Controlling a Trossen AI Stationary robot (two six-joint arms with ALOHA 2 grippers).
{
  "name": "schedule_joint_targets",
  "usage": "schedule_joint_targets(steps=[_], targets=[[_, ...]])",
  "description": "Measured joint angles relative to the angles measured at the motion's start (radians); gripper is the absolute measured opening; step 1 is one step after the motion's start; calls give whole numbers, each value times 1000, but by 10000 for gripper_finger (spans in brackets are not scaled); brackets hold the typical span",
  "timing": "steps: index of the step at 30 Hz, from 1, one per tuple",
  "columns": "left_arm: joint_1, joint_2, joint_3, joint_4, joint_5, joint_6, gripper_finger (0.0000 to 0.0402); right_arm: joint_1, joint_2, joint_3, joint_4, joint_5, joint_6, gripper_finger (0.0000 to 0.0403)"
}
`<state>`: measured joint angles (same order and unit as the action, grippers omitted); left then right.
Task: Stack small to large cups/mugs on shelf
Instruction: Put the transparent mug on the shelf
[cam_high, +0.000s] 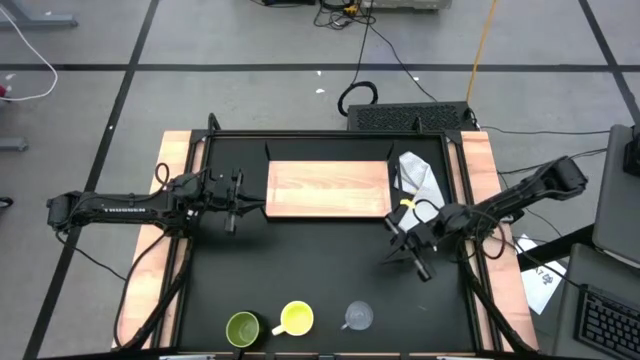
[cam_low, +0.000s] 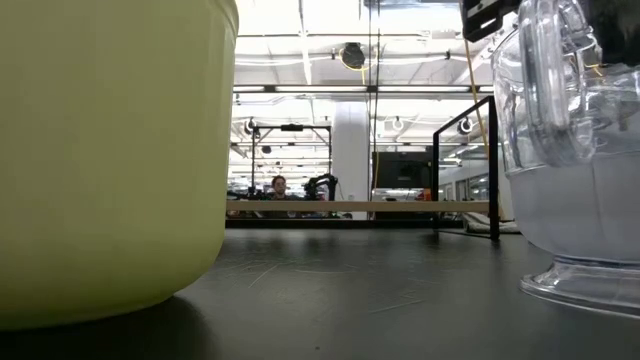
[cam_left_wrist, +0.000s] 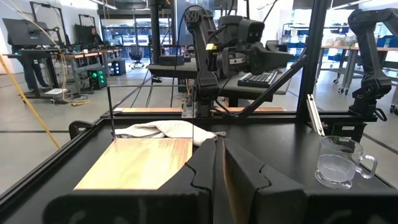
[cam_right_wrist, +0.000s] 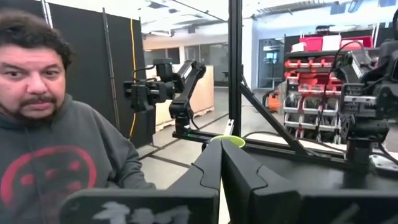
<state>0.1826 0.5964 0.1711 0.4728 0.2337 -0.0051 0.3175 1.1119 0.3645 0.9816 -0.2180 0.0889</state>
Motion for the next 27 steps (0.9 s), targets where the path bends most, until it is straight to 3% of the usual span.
schedule_joint_targets(steps=[8, 18, 27], targets=[[0, 0, 0, 0, 0, 0, 33, 56, 83, 95, -25, 11, -37, 0], [0, 0, 0, 0, 0, 0, 33, 82, 162, 373, -523, 15, -94, 0], [0, 0, 0, 0, 0, 0, 33, 54, 156, 533, -884, 138, 5, 0]])
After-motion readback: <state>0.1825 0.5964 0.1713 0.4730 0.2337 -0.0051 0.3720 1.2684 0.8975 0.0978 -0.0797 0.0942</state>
